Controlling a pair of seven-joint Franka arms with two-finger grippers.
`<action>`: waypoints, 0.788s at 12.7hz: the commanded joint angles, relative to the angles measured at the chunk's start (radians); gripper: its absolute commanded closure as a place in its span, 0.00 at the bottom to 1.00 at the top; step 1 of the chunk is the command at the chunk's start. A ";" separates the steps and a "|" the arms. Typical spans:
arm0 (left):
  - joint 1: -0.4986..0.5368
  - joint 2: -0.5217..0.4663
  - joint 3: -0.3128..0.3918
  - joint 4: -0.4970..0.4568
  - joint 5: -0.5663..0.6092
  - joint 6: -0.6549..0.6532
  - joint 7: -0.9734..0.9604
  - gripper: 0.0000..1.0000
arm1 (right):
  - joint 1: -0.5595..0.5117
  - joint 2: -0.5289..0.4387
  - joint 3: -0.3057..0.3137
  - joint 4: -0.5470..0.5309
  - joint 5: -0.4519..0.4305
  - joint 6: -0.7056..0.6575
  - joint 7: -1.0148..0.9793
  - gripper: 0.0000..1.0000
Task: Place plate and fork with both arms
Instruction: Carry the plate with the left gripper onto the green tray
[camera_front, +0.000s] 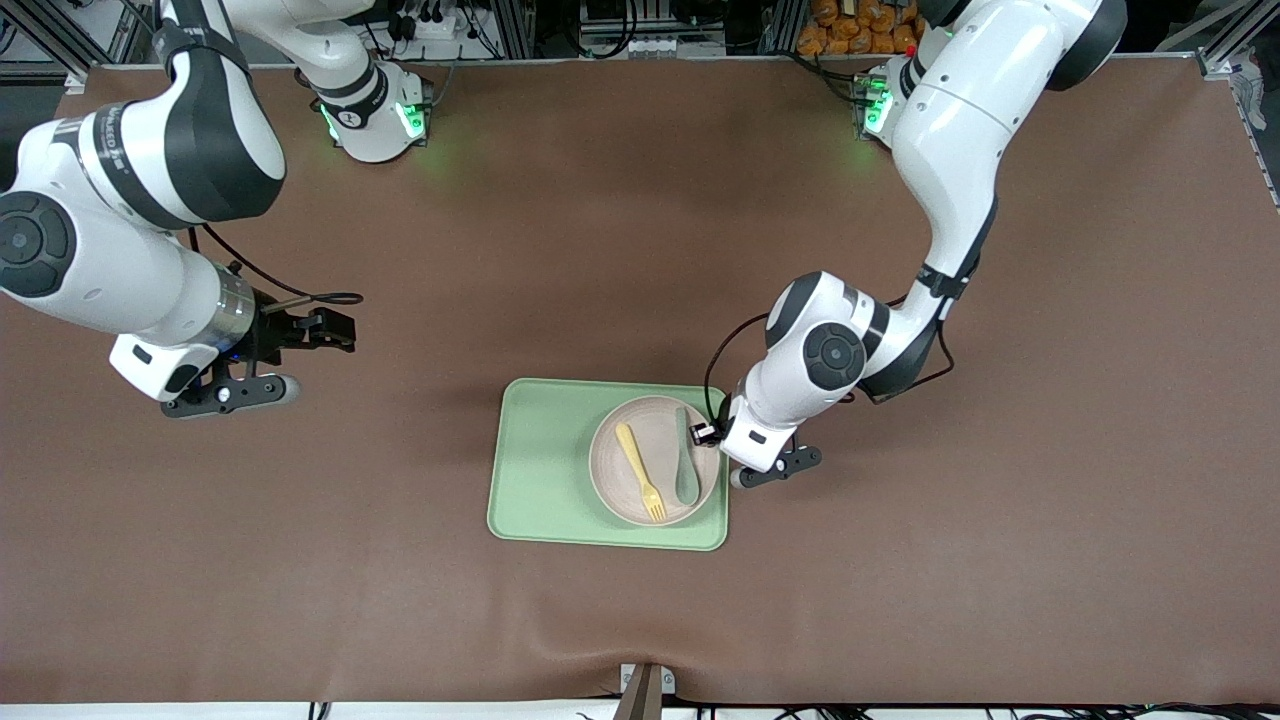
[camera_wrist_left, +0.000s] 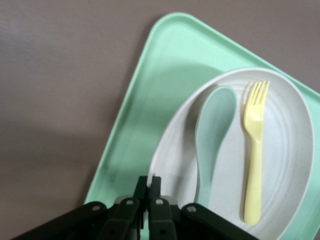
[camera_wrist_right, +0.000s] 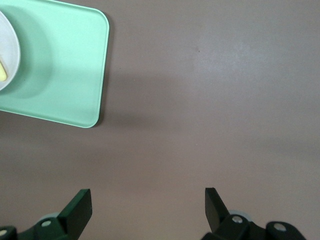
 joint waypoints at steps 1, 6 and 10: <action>-0.048 0.052 0.010 0.038 -0.011 0.082 -0.006 1.00 | -0.048 0.028 0.000 0.012 0.011 -0.001 -0.031 0.00; -0.069 0.080 0.018 0.038 -0.007 0.162 -0.001 0.34 | -0.070 0.050 0.000 0.012 0.012 0.011 -0.073 0.00; -0.048 -0.035 0.039 0.037 -0.001 0.098 -0.010 0.00 | -0.012 0.103 0.003 0.017 0.014 0.059 -0.074 0.00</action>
